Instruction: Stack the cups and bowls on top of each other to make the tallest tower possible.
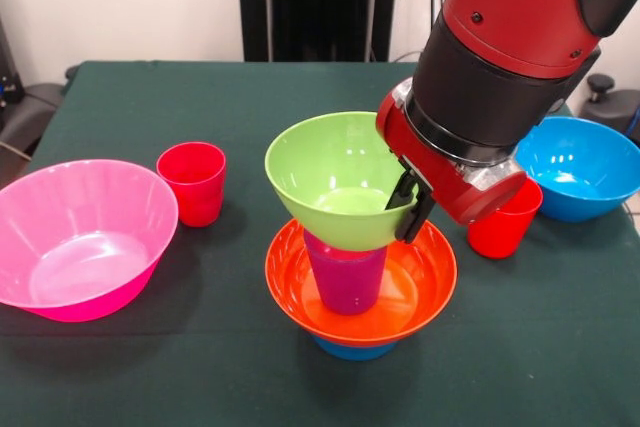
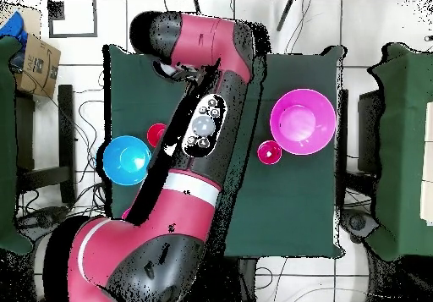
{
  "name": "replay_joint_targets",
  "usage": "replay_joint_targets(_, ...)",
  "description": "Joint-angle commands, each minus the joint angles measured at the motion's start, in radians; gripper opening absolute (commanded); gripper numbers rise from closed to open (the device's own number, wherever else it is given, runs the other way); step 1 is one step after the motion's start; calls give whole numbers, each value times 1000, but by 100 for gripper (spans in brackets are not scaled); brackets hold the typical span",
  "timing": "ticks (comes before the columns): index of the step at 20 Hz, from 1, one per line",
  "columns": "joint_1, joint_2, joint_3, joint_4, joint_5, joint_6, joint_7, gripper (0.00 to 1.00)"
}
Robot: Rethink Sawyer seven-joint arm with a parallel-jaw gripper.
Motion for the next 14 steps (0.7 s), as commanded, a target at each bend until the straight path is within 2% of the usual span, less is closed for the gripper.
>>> replay_joint_targets(1, -1, 28, 119, 98, -87, -71, -68, 0)
replay_joint_targets(14, 5, 35, 105, 100, -102, -93, -59, 0)
